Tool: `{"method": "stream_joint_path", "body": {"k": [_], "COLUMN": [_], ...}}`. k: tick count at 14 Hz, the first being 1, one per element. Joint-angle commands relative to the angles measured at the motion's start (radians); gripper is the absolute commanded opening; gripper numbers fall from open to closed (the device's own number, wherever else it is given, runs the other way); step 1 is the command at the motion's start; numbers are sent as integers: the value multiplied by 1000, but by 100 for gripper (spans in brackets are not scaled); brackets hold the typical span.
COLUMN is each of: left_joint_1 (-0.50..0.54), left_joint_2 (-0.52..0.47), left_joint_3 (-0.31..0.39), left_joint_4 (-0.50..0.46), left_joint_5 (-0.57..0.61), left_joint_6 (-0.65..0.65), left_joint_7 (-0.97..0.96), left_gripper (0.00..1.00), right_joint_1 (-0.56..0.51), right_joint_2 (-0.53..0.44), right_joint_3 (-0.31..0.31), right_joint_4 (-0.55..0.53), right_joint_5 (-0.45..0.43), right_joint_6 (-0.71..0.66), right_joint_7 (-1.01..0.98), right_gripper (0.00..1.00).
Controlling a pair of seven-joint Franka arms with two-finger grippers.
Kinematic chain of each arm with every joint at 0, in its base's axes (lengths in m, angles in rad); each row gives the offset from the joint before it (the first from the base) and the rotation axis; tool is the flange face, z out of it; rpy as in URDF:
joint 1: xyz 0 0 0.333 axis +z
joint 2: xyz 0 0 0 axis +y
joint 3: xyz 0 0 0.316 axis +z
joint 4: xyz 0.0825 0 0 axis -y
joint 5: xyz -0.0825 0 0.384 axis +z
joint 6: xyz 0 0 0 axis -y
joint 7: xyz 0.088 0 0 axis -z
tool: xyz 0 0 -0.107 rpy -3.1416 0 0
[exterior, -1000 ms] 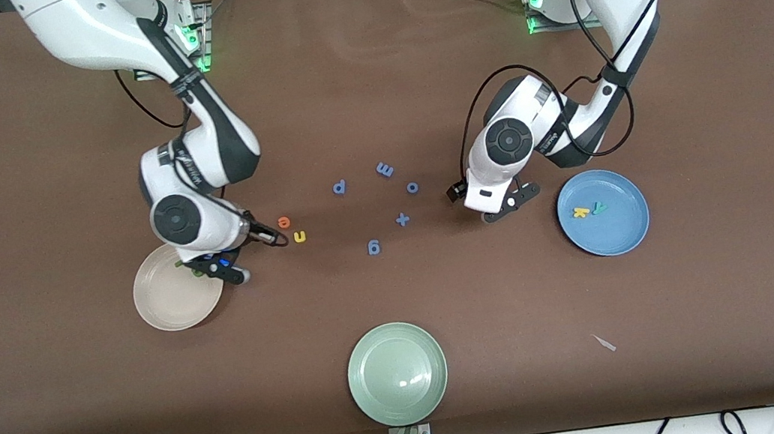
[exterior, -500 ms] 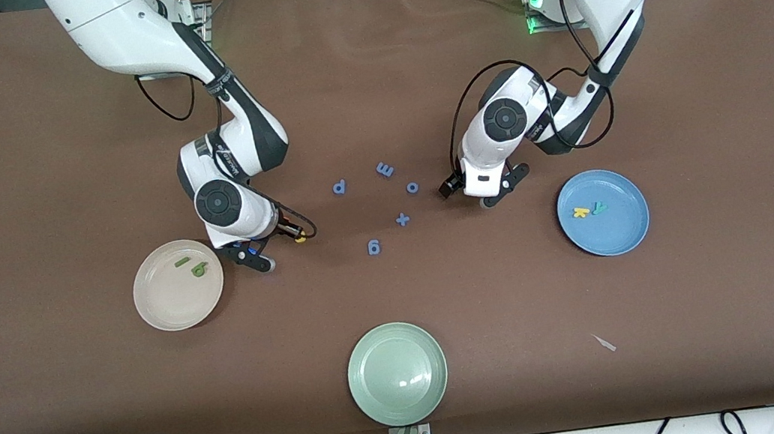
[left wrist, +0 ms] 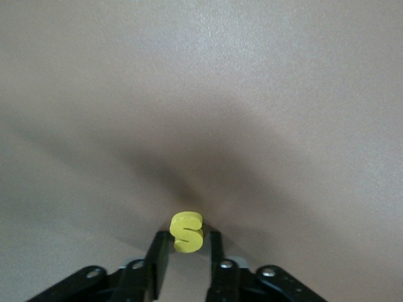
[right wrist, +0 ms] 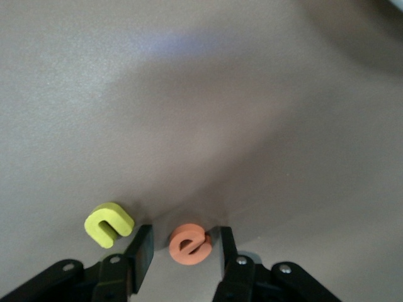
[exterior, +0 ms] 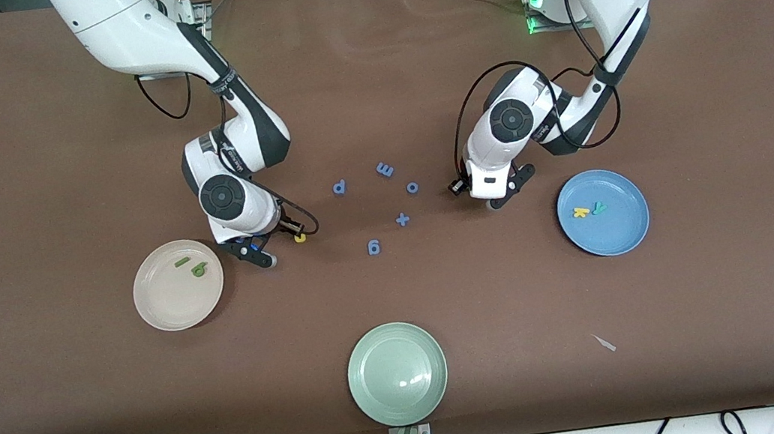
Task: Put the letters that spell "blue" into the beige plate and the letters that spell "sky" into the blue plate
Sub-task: 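Reach the right gripper to orange e while the left gripper grasps yellow s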
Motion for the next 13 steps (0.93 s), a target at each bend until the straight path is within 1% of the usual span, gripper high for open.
{"method": "stream_joint_path", "body": {"k": [1, 2, 3, 4, 5, 6, 7, 8, 10, 11, 13], "left_joint_1": [2, 2, 2, 2, 3, 9, 12, 12, 14, 34, 95], "left_joint_2": [-31, -31, -33, -40, -53, -68, -76, -76, -83, -93, -103], "left_joint_3": [9, 11, 11, 11, 11, 11, 8, 6, 9, 11, 9], "left_joint_4": [-16, -13, -12, -9, -1, 20, 59, 105, 169, 182, 214], "left_joint_5": [24, 24, 25, 25, 25, 28, 50, 65, 70, 70, 71], "left_joint_6": [3, 3, 3, 0, -6, -44, -128, -224, -355, -396, -440], "left_joint_7": [-24, -22, -22, -21, -16, -2, 30, 62, 161, 247, 439], "left_gripper": [12, 11, 4, 1, 0, 0, 0, 0, 0, 0, 0], "right_joint_1": [13, 13, 13, 12, 12, 10, 7, 7, 4, 4, 2], "right_joint_2": [-7, -12, -13, -16, -20, -23, -33, -41, -47, -47, -47], "right_joint_3": [-4, -4, -6, -7, -10, -13, -25, -53, -126, -163, -251], "right_joint_4": [-27, -30, -30, -30, -30, -28, -22, -7, 67, 88, 105], "right_joint_5": [13, 11, 11, 11, 11, 11, 11, 11, 13, 13, 10], "right_joint_6": [21, 19, 15, 12, 8, 7, -2, -48, -216, -264, -274], "right_joint_7": [9, 8, 0, -6, -9, -24, -56, -90, -232, -315, -488], "right_gripper": [46, 41, 33, 26, 20, 19, 17, 17, 17, 17, 17]}}
